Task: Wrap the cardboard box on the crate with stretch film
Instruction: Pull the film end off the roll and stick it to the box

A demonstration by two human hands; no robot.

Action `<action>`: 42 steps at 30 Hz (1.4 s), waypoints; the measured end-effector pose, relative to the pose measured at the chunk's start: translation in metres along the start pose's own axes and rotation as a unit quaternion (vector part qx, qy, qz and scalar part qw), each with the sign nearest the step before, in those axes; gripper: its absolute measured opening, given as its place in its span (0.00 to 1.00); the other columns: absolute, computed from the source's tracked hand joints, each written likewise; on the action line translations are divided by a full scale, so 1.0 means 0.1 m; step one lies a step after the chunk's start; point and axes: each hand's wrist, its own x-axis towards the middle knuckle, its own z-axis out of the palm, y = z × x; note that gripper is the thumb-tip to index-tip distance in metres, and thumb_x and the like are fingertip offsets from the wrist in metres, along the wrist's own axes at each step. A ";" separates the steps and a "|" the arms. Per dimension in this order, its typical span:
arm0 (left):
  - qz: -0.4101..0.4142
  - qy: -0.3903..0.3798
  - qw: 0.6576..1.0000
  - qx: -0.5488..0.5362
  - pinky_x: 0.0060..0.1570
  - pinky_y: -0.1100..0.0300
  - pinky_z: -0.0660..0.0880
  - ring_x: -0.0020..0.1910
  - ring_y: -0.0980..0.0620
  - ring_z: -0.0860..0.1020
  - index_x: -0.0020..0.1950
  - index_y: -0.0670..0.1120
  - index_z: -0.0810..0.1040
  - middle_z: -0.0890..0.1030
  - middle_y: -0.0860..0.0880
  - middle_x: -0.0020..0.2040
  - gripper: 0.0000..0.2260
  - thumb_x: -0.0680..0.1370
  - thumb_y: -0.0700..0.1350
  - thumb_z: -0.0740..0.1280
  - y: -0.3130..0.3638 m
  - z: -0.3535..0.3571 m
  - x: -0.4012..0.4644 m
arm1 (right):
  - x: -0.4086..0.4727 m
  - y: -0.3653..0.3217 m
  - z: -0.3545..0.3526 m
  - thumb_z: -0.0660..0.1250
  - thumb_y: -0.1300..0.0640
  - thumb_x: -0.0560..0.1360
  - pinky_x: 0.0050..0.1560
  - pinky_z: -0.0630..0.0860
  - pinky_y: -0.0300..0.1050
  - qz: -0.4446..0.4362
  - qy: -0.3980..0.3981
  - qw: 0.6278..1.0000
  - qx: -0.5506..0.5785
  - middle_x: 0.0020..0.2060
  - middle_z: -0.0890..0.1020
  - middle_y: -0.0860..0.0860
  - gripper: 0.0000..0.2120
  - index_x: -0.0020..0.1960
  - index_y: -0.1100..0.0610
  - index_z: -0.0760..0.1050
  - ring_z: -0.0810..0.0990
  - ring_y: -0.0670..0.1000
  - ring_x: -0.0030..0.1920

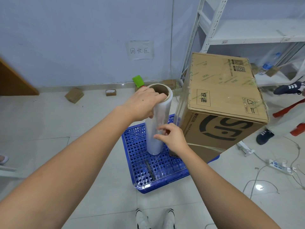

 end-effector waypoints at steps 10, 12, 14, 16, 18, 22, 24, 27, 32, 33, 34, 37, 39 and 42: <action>-0.036 -0.012 0.999 0.028 0.61 0.52 0.66 0.51 0.45 0.76 0.52 0.53 0.59 0.79 0.53 0.43 0.28 0.69 0.46 0.79 0.01 -0.01 0.03 | -0.10 0.01 -0.02 0.68 0.58 0.78 0.37 0.73 0.46 0.040 0.059 0.997 -0.017 0.26 0.74 0.50 0.09 0.41 0.54 0.72 0.71 0.46 0.27; -0.052 -0.002 0.998 0.047 0.60 0.51 0.66 0.51 0.45 0.77 0.52 0.53 0.60 0.82 0.52 0.47 0.27 0.70 0.46 0.79 0.08 0.00 0.07 | -0.15 -0.02 -0.01 0.68 0.58 0.78 0.35 0.72 0.47 0.039 0.063 0.997 -0.029 0.25 0.72 0.48 0.09 0.40 0.55 0.71 0.69 0.45 0.26; -0.071 0.007 0.996 0.056 0.58 0.51 0.66 0.52 0.44 0.78 0.55 0.51 0.64 0.83 0.51 0.49 0.24 0.71 0.47 0.78 0.11 0.02 0.11 | -0.22 -0.03 0.02 0.67 0.58 0.79 0.34 0.72 0.47 0.029 0.061 0.997 -0.039 0.27 0.72 0.48 0.09 0.41 0.56 0.71 0.70 0.46 0.28; -0.079 0.006 0.995 0.058 0.57 0.52 0.65 0.53 0.44 0.78 0.58 0.50 0.68 0.83 0.50 0.50 0.23 0.72 0.48 0.77 0.11 0.03 0.15 | -0.27 -0.01 0.05 0.67 0.57 0.79 0.35 0.72 0.42 0.015 0.062 0.997 -0.046 0.28 0.74 0.46 0.08 0.42 0.55 0.72 0.72 0.44 0.30; -0.069 0.006 0.996 0.060 0.57 0.52 0.66 0.52 0.44 0.78 0.57 0.50 0.68 0.83 0.51 0.50 0.23 0.71 0.49 0.78 0.08 0.04 0.17 | -0.24 0.06 0.02 0.69 0.58 0.78 0.36 0.73 0.38 0.015 0.082 0.996 -0.006 0.29 0.76 0.46 0.06 0.43 0.54 0.74 0.74 0.43 0.31; -0.046 0.028 0.998 0.025 0.62 0.53 0.65 0.56 0.45 0.76 0.59 0.51 0.72 0.81 0.51 0.50 0.23 0.70 0.54 0.78 -0.03 0.08 0.14 | -0.07 0.24 -0.03 0.74 0.57 0.74 0.44 0.72 0.33 0.060 0.042 0.996 0.041 0.41 0.81 0.45 0.09 0.53 0.52 0.77 0.79 0.42 0.42; -0.034 0.052 0.998 0.003 0.65 0.53 0.62 0.57 0.44 0.75 0.60 0.50 0.74 0.80 0.50 0.51 0.24 0.70 0.55 0.78 -0.10 0.13 0.12 | 0.01 0.28 0.04 0.74 0.54 0.74 0.45 0.70 0.35 0.087 -0.005 0.996 -0.004 0.46 0.81 0.47 0.14 0.59 0.52 0.78 0.78 0.45 0.46; -0.016 0.073 0.997 0.016 0.70 0.49 0.60 0.58 0.44 0.75 0.59 0.49 0.75 0.79 0.49 0.51 0.27 0.66 0.56 0.81 -0.21 0.18 0.06 | 0.10 0.31 0.20 0.72 0.55 0.76 0.48 0.73 0.42 0.097 0.008 0.995 -0.020 0.48 0.81 0.49 0.09 0.55 0.56 0.79 0.78 0.49 0.48; -0.050 0.004 0.997 0.051 0.67 0.49 0.64 0.58 0.45 0.75 0.51 0.53 0.65 0.78 0.51 0.49 0.25 0.68 0.48 0.80 -0.36 0.06 0.00 | 0.07 0.30 0.32 0.63 0.56 0.81 0.36 0.70 0.47 0.086 0.026 0.995 -0.034 0.36 0.77 0.51 0.12 0.39 0.52 0.68 0.76 0.52 0.37; -0.064 -0.003 0.997 0.050 0.65 0.50 0.64 0.58 0.45 0.74 0.50 0.53 0.61 0.77 0.52 0.48 0.26 0.69 0.49 0.80 -0.38 0.04 -0.02 | 0.05 0.29 0.33 0.62 0.56 0.82 0.35 0.69 0.47 0.074 0.016 0.996 -0.052 0.34 0.76 0.50 0.12 0.39 0.52 0.67 0.75 0.51 0.36; -0.077 -0.005 0.996 0.049 0.63 0.50 0.65 0.57 0.46 0.74 0.50 0.54 0.60 0.75 0.53 0.47 0.27 0.70 0.50 0.80 -0.41 0.03 -0.02 | 0.05 0.28 0.35 0.61 0.56 0.82 0.35 0.69 0.48 0.063 0.008 0.995 -0.075 0.33 0.75 0.48 0.11 0.41 0.52 0.68 0.75 0.51 0.36; -0.113 -0.002 0.993 0.041 0.59 0.50 0.65 0.57 0.46 0.74 0.50 0.53 0.59 0.74 0.53 0.47 0.28 0.70 0.51 0.80 -0.48 0.03 -0.05 | 0.06 0.20 0.38 0.59 0.55 0.83 0.36 0.71 0.50 0.022 -0.011 0.986 -0.162 0.31 0.73 0.44 0.07 0.48 0.55 0.71 0.76 0.52 0.36; -0.121 0.004 0.992 0.030 0.59 0.50 0.65 0.57 0.46 0.74 0.50 0.53 0.59 0.77 0.52 0.49 0.28 0.69 0.51 0.80 -0.55 0.05 -0.07 | 0.08 0.17 0.40 0.60 0.54 0.83 0.37 0.72 0.50 0.010 -0.008 0.984 -0.176 0.31 0.75 0.47 0.07 0.48 0.55 0.72 0.77 0.53 0.36; -0.097 0.007 0.995 0.007 0.59 0.51 0.64 0.55 0.46 0.73 0.49 0.53 0.60 0.72 0.54 0.46 0.27 0.70 0.50 0.80 -0.70 0.07 -0.08 | 0.19 0.20 0.38 0.63 0.56 0.82 0.38 0.70 0.35 0.038 0.026 0.997 -0.067 0.38 0.81 0.45 0.05 0.49 0.54 0.76 0.78 0.42 0.39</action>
